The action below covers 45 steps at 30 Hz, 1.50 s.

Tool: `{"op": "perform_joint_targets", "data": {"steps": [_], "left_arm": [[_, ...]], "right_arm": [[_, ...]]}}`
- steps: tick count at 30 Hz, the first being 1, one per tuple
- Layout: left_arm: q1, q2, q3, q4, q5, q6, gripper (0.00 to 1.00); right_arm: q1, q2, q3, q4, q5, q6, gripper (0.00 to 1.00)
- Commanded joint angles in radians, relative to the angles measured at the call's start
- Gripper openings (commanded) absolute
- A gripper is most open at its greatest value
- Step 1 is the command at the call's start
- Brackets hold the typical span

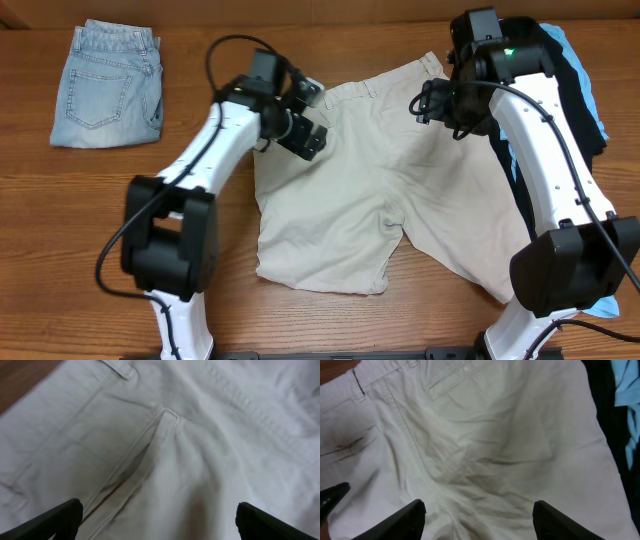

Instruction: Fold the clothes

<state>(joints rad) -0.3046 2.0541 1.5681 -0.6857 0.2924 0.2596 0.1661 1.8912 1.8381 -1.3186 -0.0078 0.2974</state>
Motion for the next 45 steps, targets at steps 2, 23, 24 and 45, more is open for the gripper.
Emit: {"op": "perform_joint_targets", "data": {"steps": [2,23,24,45], "left_arm": [[-0.026,0.06,0.016,0.034,-0.09,0.021,1.0],[0.212,0.265,0.016,0.054,-0.279,-0.166,1.0],[0.241,0.265,0.016,0.036,-0.283,-0.18,1.0],[0.452,0.262,0.305,-0.493,-0.153,-0.262,1.0]], "right_arm": [[0.003,-0.043,-0.045,0.042,0.006,-0.004,0.72],[0.003,-0.043,-0.066,0.077,0.006,-0.005,0.73],[0.003,-0.043,-0.066,0.08,0.006,-0.005,0.73],[0.047,-0.032,-0.294,0.183,-0.288,-0.06,0.72]]}}
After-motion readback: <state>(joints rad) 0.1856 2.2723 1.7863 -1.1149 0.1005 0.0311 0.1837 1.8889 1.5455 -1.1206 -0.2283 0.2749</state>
